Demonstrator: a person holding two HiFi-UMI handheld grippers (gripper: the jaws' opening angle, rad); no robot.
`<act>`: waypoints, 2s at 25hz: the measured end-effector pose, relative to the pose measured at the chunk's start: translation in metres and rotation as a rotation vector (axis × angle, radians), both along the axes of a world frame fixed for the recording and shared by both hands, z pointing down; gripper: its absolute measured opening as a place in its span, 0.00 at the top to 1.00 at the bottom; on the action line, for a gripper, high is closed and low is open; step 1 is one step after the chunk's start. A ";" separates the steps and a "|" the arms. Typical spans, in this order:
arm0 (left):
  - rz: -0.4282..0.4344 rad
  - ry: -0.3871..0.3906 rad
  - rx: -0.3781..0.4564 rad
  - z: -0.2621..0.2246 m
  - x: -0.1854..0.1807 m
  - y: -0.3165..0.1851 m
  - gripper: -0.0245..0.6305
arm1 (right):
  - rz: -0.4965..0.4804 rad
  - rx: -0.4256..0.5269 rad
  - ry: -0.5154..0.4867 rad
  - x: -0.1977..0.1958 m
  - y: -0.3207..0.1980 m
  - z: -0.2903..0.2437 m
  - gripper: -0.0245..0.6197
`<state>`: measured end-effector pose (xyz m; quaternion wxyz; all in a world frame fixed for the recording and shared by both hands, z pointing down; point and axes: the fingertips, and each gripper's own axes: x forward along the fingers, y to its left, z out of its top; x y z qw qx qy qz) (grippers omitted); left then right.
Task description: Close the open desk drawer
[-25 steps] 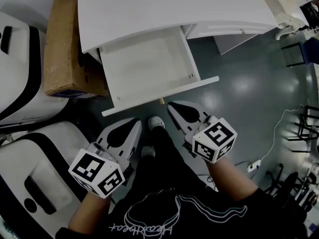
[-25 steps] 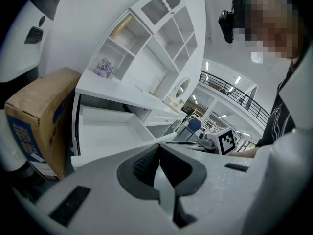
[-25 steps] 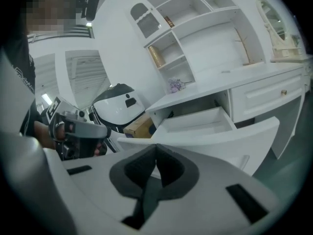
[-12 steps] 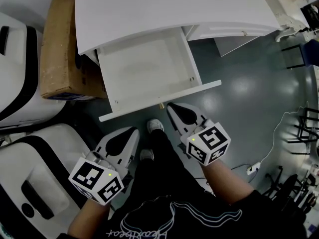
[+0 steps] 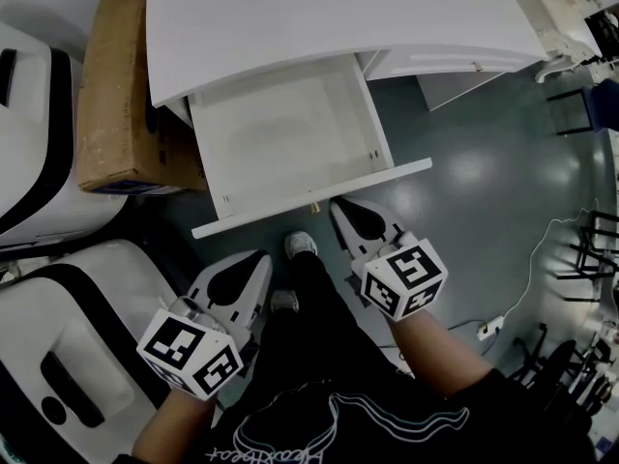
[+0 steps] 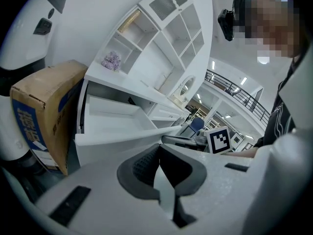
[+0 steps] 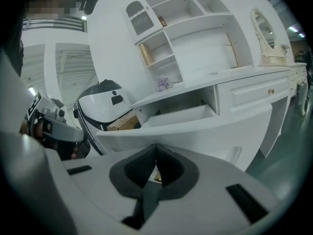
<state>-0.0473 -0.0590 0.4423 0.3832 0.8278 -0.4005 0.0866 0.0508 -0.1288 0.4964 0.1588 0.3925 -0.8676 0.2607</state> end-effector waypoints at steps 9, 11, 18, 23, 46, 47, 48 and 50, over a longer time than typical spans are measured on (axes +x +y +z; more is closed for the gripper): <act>-0.002 0.007 0.001 0.000 0.000 -0.012 0.96 | 0.014 -0.009 0.003 -0.003 -0.011 0.002 0.95; -0.003 0.010 0.001 0.001 0.000 -0.015 0.96 | 0.015 -0.008 0.003 -0.004 -0.014 0.002 0.95; -0.010 0.013 -0.007 0.003 -0.003 -0.025 0.96 | 0.008 -0.009 0.010 -0.009 -0.032 0.001 0.95; -0.024 0.015 -0.009 0.005 -0.009 -0.033 0.96 | 0.008 -0.007 0.011 -0.013 -0.046 0.002 0.95; -0.082 0.026 -0.029 0.015 -0.024 -0.071 0.96 | 0.000 0.000 0.022 -0.031 -0.104 0.003 0.95; -0.083 0.027 -0.030 0.016 -0.025 -0.073 0.96 | 0.000 0.000 0.022 -0.032 -0.107 0.003 0.95; -0.083 0.028 -0.030 0.017 -0.025 -0.075 0.96 | 0.000 0.001 0.023 -0.033 -0.109 0.003 0.95; -0.084 0.031 -0.031 0.018 -0.027 -0.079 0.96 | 0.001 0.003 0.025 -0.035 -0.115 0.003 0.95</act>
